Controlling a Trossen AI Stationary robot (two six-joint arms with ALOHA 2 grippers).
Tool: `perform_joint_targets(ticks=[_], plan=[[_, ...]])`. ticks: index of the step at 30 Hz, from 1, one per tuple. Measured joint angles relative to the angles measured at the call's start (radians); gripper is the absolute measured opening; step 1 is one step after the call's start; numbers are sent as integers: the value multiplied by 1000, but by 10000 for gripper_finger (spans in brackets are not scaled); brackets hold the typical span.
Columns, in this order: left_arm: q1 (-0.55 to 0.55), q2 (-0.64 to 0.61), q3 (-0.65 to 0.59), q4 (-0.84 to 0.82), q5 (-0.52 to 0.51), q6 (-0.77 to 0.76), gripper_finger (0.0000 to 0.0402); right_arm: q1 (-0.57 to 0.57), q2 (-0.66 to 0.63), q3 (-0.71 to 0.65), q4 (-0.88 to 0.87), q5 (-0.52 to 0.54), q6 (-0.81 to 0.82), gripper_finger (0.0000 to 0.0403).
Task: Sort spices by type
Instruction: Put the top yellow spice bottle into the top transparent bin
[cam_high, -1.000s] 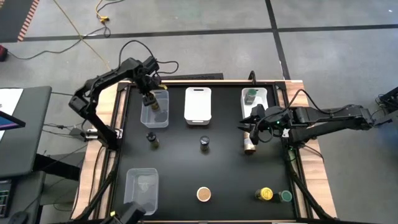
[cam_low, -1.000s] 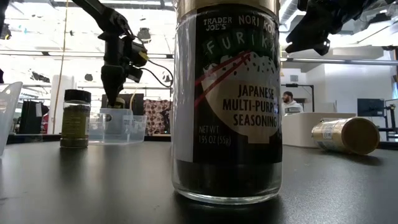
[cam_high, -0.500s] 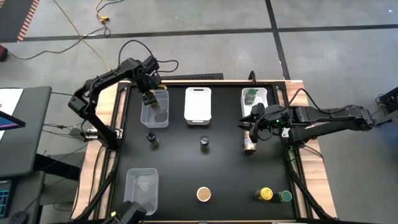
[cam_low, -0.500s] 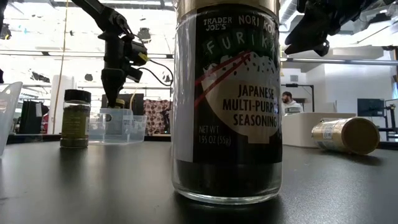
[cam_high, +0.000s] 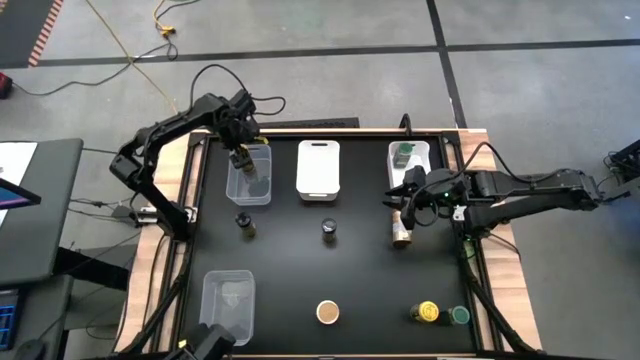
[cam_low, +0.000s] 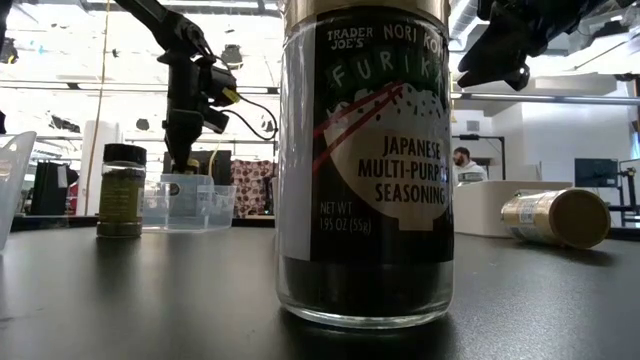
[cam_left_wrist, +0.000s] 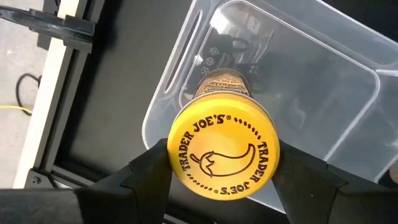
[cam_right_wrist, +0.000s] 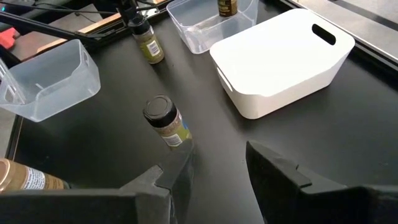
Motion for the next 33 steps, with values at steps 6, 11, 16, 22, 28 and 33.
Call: perform_joint_targets(ticks=[6,11,16,22,28,33], plan=[[0,0,-87,22,-9,-21,243,0,0,0,0,0,0,172],[0,-1,-114,47,-38,-37,244,0,0,0,0,0,0,172],[-2,0,-115,46,-45,-62,244,0,0,0,0,0,0,172],[-3,0,-115,40,-44,-63,244,0,0,0,0,0,0,172],[-3,0,-115,44,-44,-33,244,0,0,0,0,0,0,172],[-3,0,-115,40,-38,-33,244,0,0,0,0,0,0,172]])
